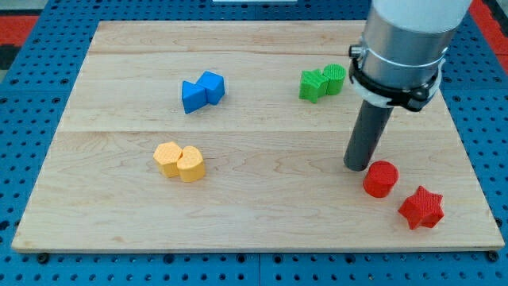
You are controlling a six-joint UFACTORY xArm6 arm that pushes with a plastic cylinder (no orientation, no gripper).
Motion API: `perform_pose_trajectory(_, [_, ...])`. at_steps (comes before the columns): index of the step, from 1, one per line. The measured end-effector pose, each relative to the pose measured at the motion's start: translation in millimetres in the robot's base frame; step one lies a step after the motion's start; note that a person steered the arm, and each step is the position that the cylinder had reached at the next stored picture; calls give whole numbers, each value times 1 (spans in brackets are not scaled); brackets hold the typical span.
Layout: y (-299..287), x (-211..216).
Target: Nudge green star and green circle down a bit
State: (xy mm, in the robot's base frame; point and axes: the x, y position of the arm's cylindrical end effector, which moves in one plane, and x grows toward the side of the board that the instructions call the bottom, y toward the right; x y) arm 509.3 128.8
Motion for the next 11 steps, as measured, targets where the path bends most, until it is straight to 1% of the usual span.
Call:
perform_pose_trajectory(1, [1, 9])
perform_pose_trajectory(3, [41, 9])
perform_pose_trajectory(5, [41, 9])
perform_pose_trajectory(6, [19, -14])
perform_pose_trajectory(8, [-92, -75])
perform_pose_trajectory(9, [-138, -122])
perform_pose_trajectory(10, [-146, -164])
perform_pose_trajectory(11, [-92, -181])
